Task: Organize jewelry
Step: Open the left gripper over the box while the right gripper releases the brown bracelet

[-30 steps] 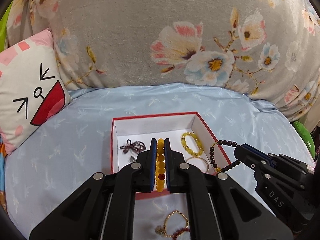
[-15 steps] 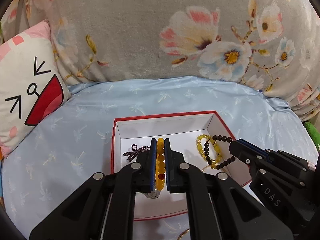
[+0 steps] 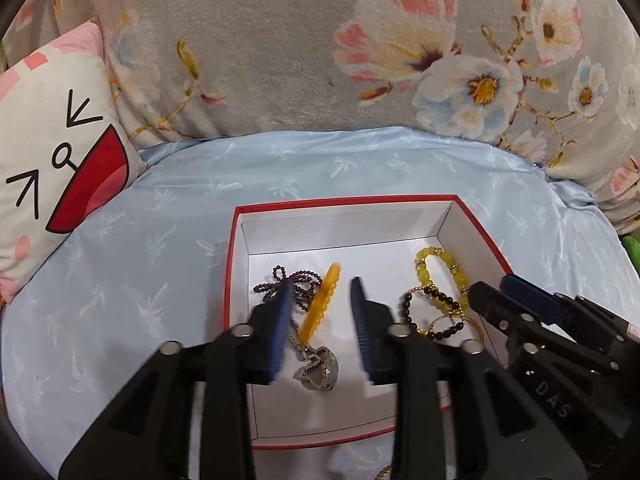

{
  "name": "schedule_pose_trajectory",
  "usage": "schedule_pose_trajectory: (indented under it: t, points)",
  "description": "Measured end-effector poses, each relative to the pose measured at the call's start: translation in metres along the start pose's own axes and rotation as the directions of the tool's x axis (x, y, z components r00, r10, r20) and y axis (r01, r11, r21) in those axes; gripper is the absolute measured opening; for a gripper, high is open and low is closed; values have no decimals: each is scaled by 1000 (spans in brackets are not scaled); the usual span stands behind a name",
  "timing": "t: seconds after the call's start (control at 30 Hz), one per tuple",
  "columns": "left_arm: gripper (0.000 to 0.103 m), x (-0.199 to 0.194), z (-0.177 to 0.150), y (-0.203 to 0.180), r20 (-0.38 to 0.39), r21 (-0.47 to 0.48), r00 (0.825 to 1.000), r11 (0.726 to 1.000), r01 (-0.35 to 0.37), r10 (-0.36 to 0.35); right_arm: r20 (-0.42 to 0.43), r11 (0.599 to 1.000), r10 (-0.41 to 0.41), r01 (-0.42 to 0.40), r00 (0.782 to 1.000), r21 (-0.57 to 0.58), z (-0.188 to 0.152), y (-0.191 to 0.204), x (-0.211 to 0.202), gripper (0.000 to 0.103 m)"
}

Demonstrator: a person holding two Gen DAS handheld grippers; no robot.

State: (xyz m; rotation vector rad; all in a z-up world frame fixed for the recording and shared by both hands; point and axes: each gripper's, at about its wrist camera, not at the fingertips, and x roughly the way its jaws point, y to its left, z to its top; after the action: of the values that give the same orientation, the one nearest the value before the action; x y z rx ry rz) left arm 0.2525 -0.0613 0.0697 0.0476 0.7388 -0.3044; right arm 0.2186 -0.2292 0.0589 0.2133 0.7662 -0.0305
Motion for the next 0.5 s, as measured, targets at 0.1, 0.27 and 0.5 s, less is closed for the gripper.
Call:
schedule_pose_trajectory:
  t: [0.1,0.27,0.5]
  points:
    - [32,-4,-1,-1,6,2,1000,1000,-3,3,-1,1000,4,-4,1000,6,-4,-3,-6,35]
    - [32,-12,-4,-7,13,13,1000,1000,1,-1,4,1000,6,-6,1000,-11,-12,1,-18,35]
    - [32,-26,-9,-16,21,24,1000,1000,15,-15,15,1000,5,-4,1000,-28,-23,6,-38,35]
